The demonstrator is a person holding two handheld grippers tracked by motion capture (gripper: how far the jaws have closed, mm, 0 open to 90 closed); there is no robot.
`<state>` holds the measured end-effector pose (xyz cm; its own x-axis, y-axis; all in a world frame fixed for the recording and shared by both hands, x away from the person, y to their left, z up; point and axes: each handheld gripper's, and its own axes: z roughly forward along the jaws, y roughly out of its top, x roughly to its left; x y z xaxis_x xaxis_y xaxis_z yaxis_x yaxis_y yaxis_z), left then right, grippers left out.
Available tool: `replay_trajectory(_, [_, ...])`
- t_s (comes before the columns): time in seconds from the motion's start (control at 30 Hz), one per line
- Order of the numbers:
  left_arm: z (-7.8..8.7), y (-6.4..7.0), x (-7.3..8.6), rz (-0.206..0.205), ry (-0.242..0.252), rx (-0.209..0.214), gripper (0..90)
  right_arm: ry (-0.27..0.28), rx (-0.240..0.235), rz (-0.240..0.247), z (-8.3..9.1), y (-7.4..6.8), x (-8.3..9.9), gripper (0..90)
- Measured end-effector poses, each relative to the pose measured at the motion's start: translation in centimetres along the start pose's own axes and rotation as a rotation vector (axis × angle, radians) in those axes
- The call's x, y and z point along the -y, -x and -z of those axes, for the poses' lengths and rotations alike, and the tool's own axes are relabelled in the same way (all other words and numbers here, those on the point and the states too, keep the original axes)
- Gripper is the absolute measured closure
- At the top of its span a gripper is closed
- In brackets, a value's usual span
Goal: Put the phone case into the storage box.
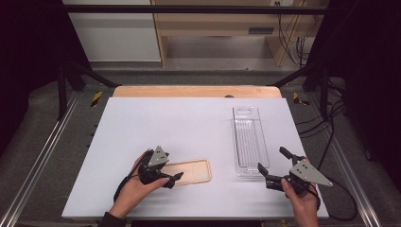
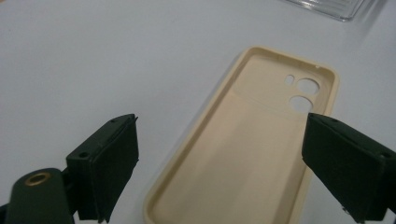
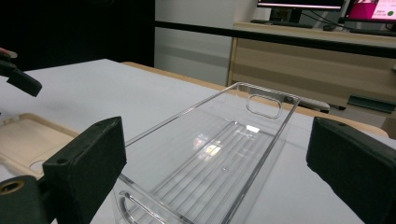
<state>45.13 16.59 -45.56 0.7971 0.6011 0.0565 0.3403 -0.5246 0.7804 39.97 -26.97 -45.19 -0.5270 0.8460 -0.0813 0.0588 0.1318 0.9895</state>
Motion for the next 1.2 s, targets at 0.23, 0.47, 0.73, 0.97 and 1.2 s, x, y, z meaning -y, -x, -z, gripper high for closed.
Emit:
replay_trajectory(0.23, [-0.1, -0.8, -0.2, -0.006, -0.016, 0.01, 23.6, 0.005, 0.015, -0.02, 0.2, 0.2, 0.0, 5.2])
replay_trajectory(0.47, [-0.8, -2.3, 0.1, 0.007, -0.082, 0.037, 42.0, 0.001, 0.007, -0.013, 0.2, 0.1, 0.1, 5.2])
replay_trajectory(0.73, [-1.6, -3.6, 0.6, -0.006, -0.156, 0.07, 63.2, -0.003, 0.009, -0.01, 0.1, 0.0, 0.1, 5.2])
replay_trajectory(0.97, [-1.7, -4.2, 0.9, 0.012, -0.163, 0.099, 69.0, -0.007, 0.01, -0.012, 0.1, 0.1, 0.1, 5.2])
replay_trajectory(1.2, [-2.0, -4.9, 1.1, 0.059, -0.149, 0.136, 74.2, -0.006, 0.009, -0.013, 0.1, 0.0, 0.1, 5.2])
